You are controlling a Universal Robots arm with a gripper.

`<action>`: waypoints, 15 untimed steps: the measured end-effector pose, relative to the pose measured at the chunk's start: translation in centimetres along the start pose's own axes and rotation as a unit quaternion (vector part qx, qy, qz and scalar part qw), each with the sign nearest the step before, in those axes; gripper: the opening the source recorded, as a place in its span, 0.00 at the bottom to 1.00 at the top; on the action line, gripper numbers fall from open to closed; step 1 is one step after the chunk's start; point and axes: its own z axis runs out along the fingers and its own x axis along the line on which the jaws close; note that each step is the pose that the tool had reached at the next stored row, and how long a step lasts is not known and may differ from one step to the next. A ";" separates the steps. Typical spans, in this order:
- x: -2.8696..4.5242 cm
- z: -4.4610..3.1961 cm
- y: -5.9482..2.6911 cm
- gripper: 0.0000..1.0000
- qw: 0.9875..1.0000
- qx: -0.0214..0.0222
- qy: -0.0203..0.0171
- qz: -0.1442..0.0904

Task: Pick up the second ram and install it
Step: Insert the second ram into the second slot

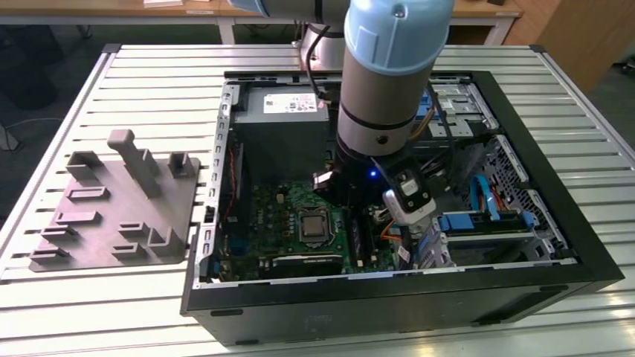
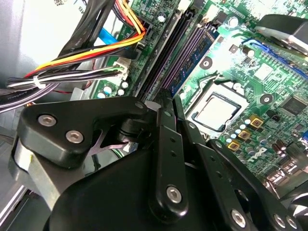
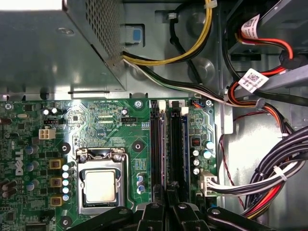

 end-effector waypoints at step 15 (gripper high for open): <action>0.05 0.55 0.14 0.14 1.000 0.000 0.000 0.000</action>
